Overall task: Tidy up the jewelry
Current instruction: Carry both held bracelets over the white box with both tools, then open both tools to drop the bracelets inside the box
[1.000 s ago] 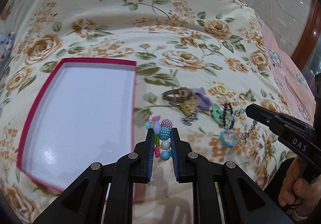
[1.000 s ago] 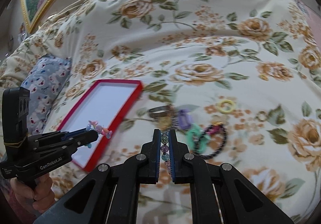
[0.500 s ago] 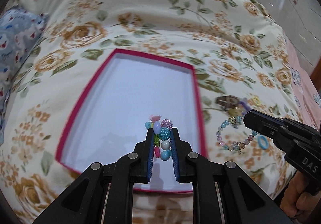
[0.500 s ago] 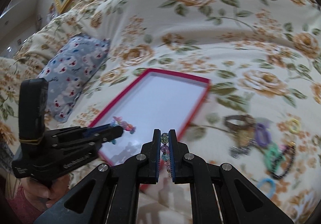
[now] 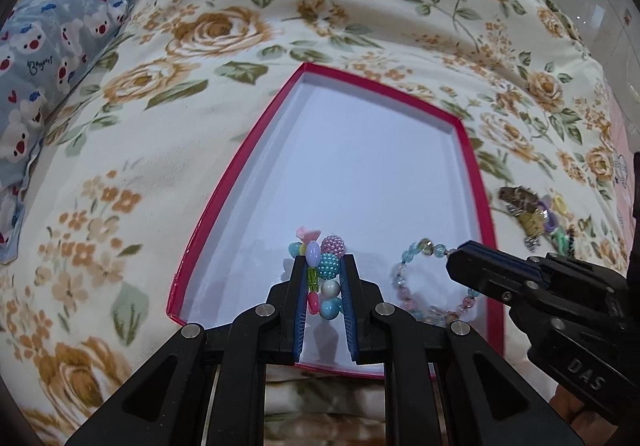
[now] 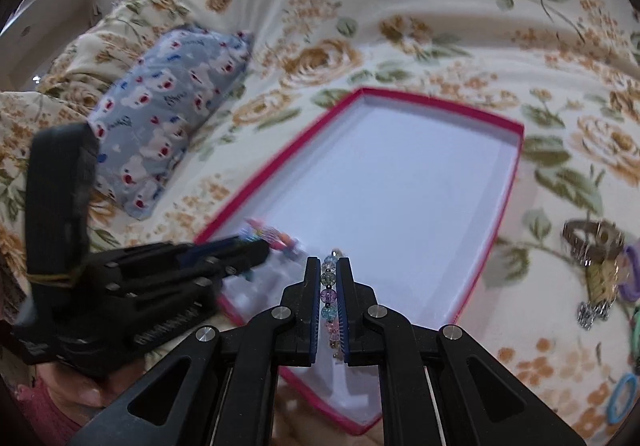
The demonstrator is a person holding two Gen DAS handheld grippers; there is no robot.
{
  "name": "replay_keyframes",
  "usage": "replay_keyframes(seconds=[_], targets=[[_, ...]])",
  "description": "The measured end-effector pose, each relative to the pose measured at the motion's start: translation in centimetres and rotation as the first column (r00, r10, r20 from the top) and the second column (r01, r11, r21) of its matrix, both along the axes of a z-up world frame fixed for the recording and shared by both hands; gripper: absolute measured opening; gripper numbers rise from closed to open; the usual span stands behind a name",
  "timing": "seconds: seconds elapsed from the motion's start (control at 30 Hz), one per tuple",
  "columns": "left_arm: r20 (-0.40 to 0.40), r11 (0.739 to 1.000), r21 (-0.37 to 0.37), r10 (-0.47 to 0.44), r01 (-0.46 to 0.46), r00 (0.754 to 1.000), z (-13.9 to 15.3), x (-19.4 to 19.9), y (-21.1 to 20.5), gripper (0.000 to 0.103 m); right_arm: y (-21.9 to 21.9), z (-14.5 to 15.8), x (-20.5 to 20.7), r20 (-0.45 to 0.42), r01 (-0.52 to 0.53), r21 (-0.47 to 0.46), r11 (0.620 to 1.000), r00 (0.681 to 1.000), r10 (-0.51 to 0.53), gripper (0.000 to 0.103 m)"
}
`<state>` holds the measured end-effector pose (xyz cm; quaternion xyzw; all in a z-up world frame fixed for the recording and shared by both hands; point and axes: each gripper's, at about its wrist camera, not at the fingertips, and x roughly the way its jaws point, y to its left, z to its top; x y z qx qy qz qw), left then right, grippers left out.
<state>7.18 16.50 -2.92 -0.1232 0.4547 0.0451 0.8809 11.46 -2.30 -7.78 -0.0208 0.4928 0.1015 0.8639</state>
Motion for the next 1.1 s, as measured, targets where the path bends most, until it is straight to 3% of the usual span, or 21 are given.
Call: replay_keyframes(seconds=[0.5,0.73,0.9,1.0,1.03,1.1], targets=[[-0.059,1.000,0.014,-0.002,0.003,0.998,-2.3,2.3,0.4,0.015,-0.9,-2.6,0.8,-0.074,0.009,-0.046,0.999,0.997,-0.013,0.008],[-0.065,0.999,0.032,0.002,0.000,0.998,-2.1,1.9,-0.1,0.020,-1.0,-2.2,0.7,-0.071,0.008,-0.029,1.000,0.997,-0.010,0.015],[-0.061,0.999,0.036,0.010,-0.007,0.998,-1.5,1.3,-0.2,0.023,-1.4,-0.9,0.1,-0.048,0.018,-0.001,1.000,0.999,-0.018,0.026],[-0.050,0.999,0.031,0.010,-0.009,0.999,-0.7,0.7,-0.4,0.031,-1.8,0.4,-0.7,-0.018,0.026,0.014,1.000,0.999,-0.026,0.027],[-0.043,0.999,0.031,0.010,-0.009,0.999,-0.5,0.5,-0.5,0.037,-2.3,1.0,-1.1,-0.005,0.035,0.022,0.999,0.999,-0.035,0.031],[-0.023,0.999,0.036,0.010,-0.009,1.000,0.3,0.0,-0.8,0.041,-3.1,2.1,-1.9,0.019,0.052,0.033,0.998,0.998,-0.053,0.036]])
